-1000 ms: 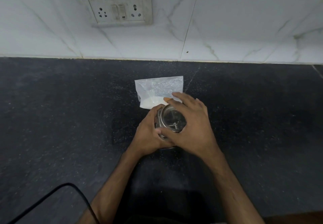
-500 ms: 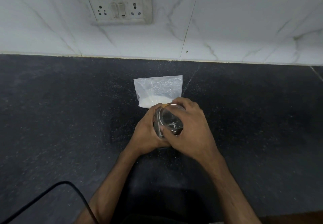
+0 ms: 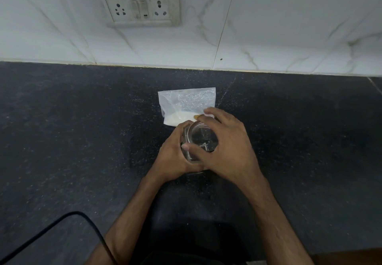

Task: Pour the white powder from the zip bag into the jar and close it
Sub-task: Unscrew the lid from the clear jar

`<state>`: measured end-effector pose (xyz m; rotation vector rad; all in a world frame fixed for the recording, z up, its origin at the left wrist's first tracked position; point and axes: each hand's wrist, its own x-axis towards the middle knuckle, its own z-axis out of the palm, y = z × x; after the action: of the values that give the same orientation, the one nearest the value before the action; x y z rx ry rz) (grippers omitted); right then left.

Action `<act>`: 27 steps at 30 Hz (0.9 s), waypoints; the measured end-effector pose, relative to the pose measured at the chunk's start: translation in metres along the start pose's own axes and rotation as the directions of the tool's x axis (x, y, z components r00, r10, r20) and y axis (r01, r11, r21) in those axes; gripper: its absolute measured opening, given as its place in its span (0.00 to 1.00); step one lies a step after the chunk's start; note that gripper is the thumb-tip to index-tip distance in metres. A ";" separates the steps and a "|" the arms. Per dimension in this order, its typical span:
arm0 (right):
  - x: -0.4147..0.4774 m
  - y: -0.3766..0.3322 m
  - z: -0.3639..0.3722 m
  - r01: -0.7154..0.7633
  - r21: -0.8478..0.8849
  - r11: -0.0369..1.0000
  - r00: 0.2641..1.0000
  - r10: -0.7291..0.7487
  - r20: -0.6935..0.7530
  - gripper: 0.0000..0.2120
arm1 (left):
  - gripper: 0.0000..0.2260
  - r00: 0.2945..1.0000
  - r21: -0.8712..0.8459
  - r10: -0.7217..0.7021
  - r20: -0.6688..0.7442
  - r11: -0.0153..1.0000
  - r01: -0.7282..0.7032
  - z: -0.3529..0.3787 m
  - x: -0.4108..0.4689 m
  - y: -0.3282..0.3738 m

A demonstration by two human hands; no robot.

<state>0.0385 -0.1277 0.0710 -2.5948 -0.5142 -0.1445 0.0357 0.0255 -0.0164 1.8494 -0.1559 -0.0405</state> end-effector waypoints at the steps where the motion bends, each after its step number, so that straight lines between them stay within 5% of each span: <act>1: 0.000 -0.001 0.001 -0.038 -0.017 0.999 0.999 0.038 0.001 0.32 | 0.44 1.000 0.006 0.008 0.001 1.000 -0.008 0.000 0.000 0.000; 6: 0.002 0.000 0.002 0.034 0.041 0.999 0.997 -0.037 0.073 0.30 | 0.44 1.000 -0.019 0.012 -0.009 1.000 -0.012 0.000 0.001 -0.002; 11: -0.001 -0.004 0.000 -0.099 -0.043 0.994 0.995 0.100 0.016 0.33 | 0.43 1.000 0.001 0.013 0.003 1.000 -0.013 -0.001 0.000 0.001; 16: 0.001 -0.004 -0.003 0.026 -0.029 0.999 0.991 -0.021 0.136 0.32 | 0.44 1.000 -0.041 -0.002 0.004 0.999 0.002 0.001 0.002 -0.005; 20: -0.001 -0.005 -0.001 -0.083 -0.066 0.994 0.996 0.085 0.033 0.37 | 0.44 1.000 -0.013 0.008 0.005 1.000 -0.008 0.001 0.001 -0.005; 23: -0.001 -0.003 -0.001 -0.017 -0.011 1.000 0.995 0.018 0.097 0.31 | 0.44 1.000 -0.030 0.006 0.001 1.000 -0.006 0.001 0.002 -0.004; 27: 0.002 0.002 -0.006 0.008 0.017 1.000 0.990 -0.011 0.142 0.36 | 0.44 1.000 -0.018 0.026 -0.003 0.999 -0.026 0.000 0.001 -0.002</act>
<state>0.0411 -0.1315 0.0758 -2.5990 -0.5760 0.0423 0.0368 0.0255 -0.0185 1.8285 -0.1775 -0.0212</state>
